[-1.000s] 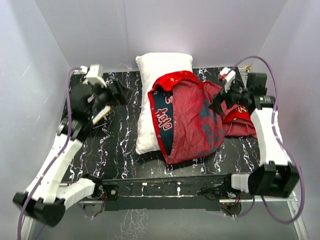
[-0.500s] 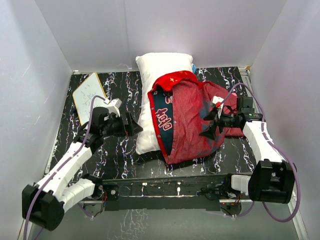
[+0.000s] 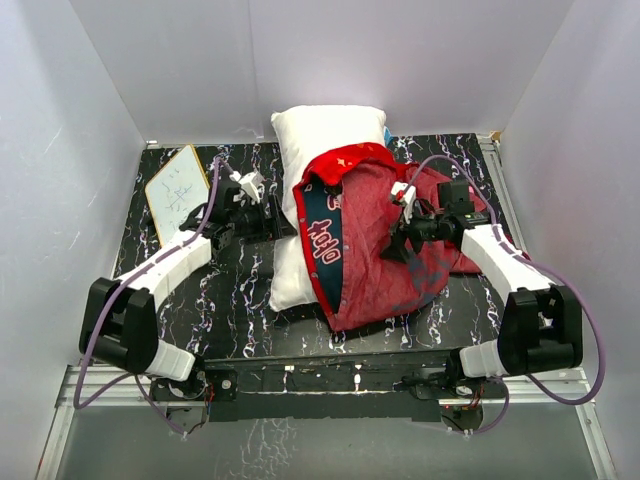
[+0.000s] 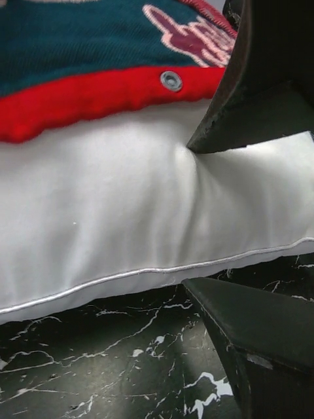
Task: Put the pillow into the pillowcase
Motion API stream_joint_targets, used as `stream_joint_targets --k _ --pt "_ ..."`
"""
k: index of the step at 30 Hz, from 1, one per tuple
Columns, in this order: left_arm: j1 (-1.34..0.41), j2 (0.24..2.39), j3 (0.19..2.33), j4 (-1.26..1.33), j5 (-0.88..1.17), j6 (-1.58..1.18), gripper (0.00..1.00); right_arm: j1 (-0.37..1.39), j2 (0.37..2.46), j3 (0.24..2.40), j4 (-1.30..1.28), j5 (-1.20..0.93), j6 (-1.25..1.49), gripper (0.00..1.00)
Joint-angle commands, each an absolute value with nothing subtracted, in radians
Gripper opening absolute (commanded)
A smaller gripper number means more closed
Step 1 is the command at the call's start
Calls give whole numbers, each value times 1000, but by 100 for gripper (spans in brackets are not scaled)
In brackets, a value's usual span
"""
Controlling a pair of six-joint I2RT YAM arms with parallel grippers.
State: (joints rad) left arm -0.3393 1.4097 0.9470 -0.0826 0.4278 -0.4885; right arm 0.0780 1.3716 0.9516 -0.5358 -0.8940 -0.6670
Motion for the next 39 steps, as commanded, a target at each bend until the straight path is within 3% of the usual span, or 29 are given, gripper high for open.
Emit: stream_joint_targets --k 1,2,4,5,6,8,13,19,22,27,28,30,32,35,39 --pt "-333 1423 917 -44 464 -502 65 103 1380 956 -496 -785 -575 57" --pt "-333 1418 909 -37 472 -503 54 93 1374 962 -515 -787 -578 44" --pt "-333 1405 903 -40 482 -490 20 44 1342 956 -523 -809 -578 21" --pt "-333 1394 904 -56 478 -474 6 17 1323 949 -519 -812 -577 16" --pt "-333 1377 904 -80 466 -456 0 -19 1299 941 -514 -809 -577 12" --pt "-332 1295 895 -137 397 -416 0 -80 1259 929 -513 -786 -586 8" --pt "-327 1088 880 -329 261 -361 0 -203 1183 920 -526 -627 -638 8" --pt "-327 893 838 -437 388 -390 0 -403 1164 937 -526 -510 -726 8" --pt "-327 830 818 -450 483 -415 0 -510 1163 956 -537 -516 -773 8" --pt "-328 799 873 -603 428 -350 0 -563 1182 1001 -720 -678 -945 8" --pt "-327 800 887 -621 422 -344 7 -560 1195 1015 -805 -748 -1020 14" --pt "-327 805 921 -652 390 -320 34 -547 1232 1061 -984 -837 -1162 38" --pt "-327 809 966 -682 348 -314 50 -539 1264 1108 -1090 -887 -1246 59" --pt "-327 822 1049 -680 360 -326 60 -532 1281 1183 -1183 -951 -1342 78" --pt "-326 867 1106 -522 543 -437 63 -469 1249 1237 -1226 -996 -1424 96"
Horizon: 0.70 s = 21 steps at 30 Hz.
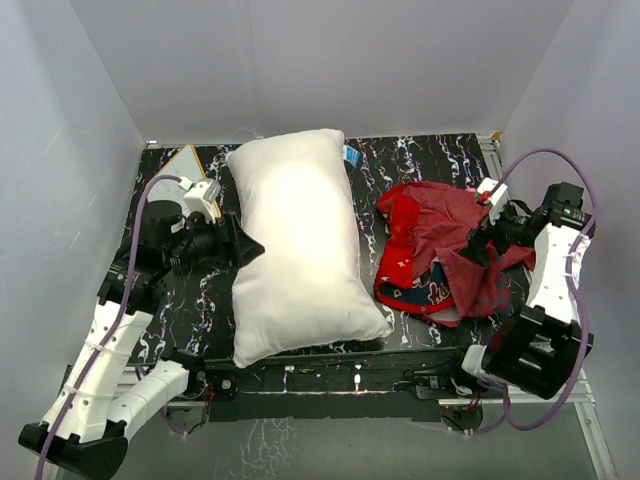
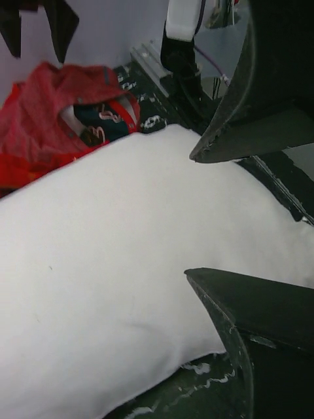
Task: Put the pillow into the pillowcase
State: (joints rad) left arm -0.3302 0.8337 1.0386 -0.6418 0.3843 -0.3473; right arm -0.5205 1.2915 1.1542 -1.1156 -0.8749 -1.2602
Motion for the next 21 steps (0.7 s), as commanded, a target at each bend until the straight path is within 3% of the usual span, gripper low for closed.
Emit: stream_joint_targets --k 1,5,10,16,21 --pt "-327 884 1101 -470 592 -486 63 -436 1233 1231 -1218 -991 -1439 100" --pt "-408 948 1069 -252 629 -615 61 -321 1195 1181 -1107 -943 -1392 99" --pt "-855 1199 1219 -276 229 -485 68 -335 1255 1190 -1009 -805 -1128 100" --pt "-1026 1588 1454 -368 5 -357 79 -662 1307 1190 -1025 -854 -1118 99" --pt "-1032 1848 1621 -392 -72 -286 88 -756 1294 1150 -1127 -785 -1273 97"
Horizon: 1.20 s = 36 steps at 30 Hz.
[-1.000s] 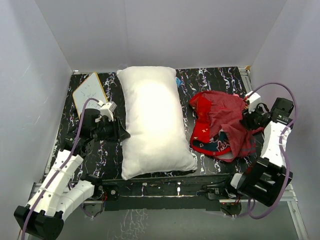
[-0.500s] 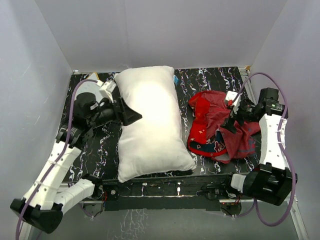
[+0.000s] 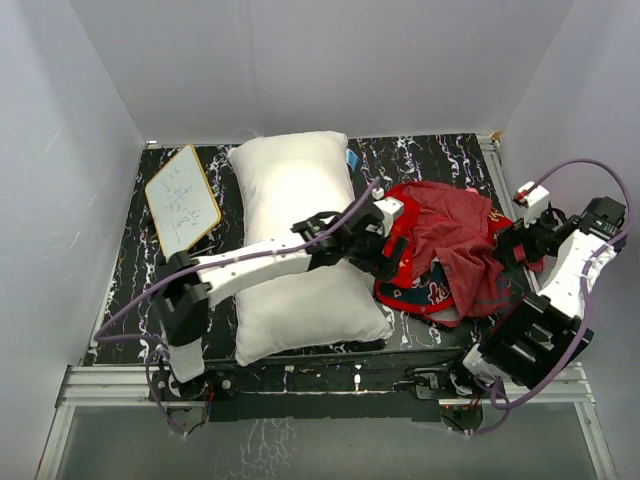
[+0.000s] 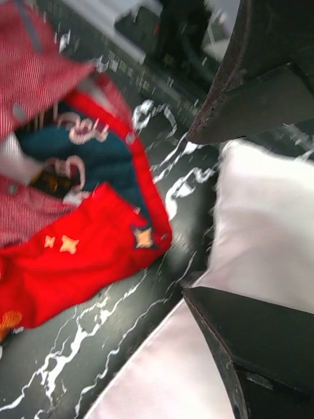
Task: Put the pillow into the pillowcase
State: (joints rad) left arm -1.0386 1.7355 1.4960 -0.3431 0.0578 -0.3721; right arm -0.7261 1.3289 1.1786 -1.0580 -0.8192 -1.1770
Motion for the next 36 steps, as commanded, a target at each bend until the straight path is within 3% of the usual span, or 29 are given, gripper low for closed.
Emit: stream_joint_targets --k 1,9,13,14,16,17,20,23,25,29,32,34,36 --pt "-1033 1899 1650 -394 -68 -281 89 -759 1283 1130 -1129 -767 -1289 97" --pt "-1032 2221 1859 -459 -53 -276 90 -762 1285 1038 -1146 -764 -1332 96" --pt "-1032 2287 1885 -459 5 -283 83 -761 1305 1007 -1192 -815 -1382 93" --pt "-1029 2294 1897 -466 7 -277 74 -761 1305 1000 -1193 -818 -1388 91" --pt "-1015 2294 1932 -480 -21 -268 25 -761 1305 990 -1203 -819 -1410 87" --pt "-1000 2284 1953 -484 -33 -266 11 -759 1306 988 -1211 -819 -1424 83" --pt "-918 2250 2043 -471 -22 -274 0 -748 1307 982 -1234 -827 -1444 55" --pt "-782 2255 2169 -463 44 -339 0 -712 1309 978 -1241 -827 -1431 26" --pt "-691 2279 2251 -444 81 -395 0 -665 1305 976 -1242 -828 -1411 14" --pt "-566 2341 2333 -294 160 -527 3 -488 1277 980 -1238 -868 -1325 9" --pt "-514 2399 2366 -184 165 -616 46 -274 1263 995 -1205 -907 -1233 12" --pt "-501 2429 2433 -206 154 -626 66 -200 1279 1019 -1184 -926 -1184 32" --pt "-495 2407 2441 -240 140 -599 76 -189 1308 1074 -1198 -935 -1179 49"
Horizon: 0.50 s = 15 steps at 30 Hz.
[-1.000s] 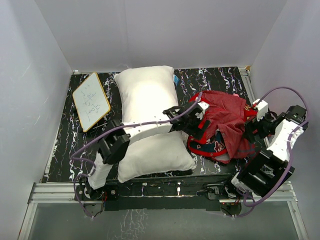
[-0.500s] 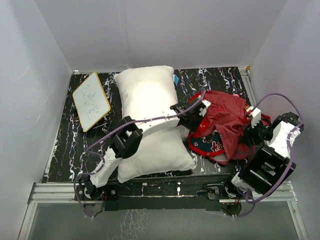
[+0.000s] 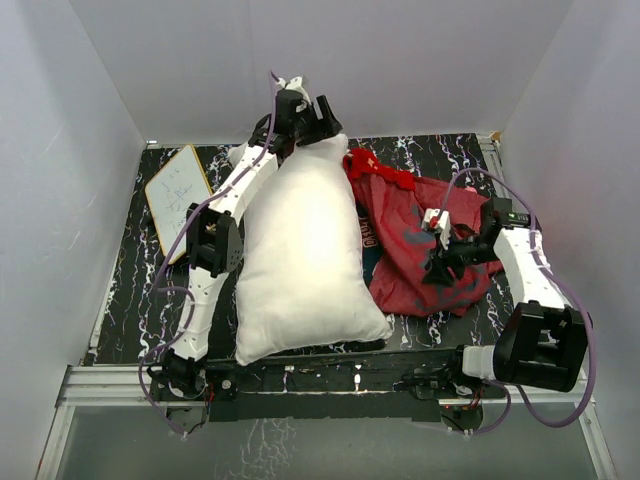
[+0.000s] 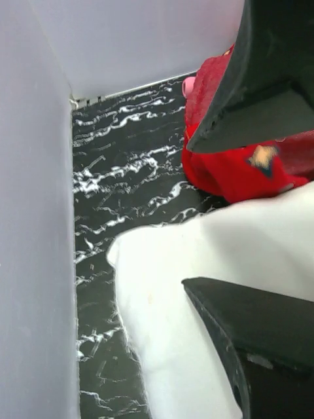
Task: Put the pillow into the pillowcase
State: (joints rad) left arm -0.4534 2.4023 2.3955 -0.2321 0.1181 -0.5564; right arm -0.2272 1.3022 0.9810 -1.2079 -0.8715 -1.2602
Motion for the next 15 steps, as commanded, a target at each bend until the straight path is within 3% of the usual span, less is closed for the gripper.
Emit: stream_joint_targets --k 1,5,8,10,15 --pt "-494 2371 2413 -248 126 -571 80 -189 1321 1117 -1206 -922 -1175 56" --pt "-490 2102 2096 -165 92 -443 91 -203 1329 1169 -1111 -860 -1083 76" --pt "-482 1847 1789 -62 140 -369 95 -210 1299 1138 -932 -808 -944 84" --pt "-472 1682 1579 -26 181 -345 95 -209 1281 1101 -817 -824 -878 96" --pt "-447 1320 1205 -77 193 -347 96 -99 1323 1057 -696 -890 -776 99"
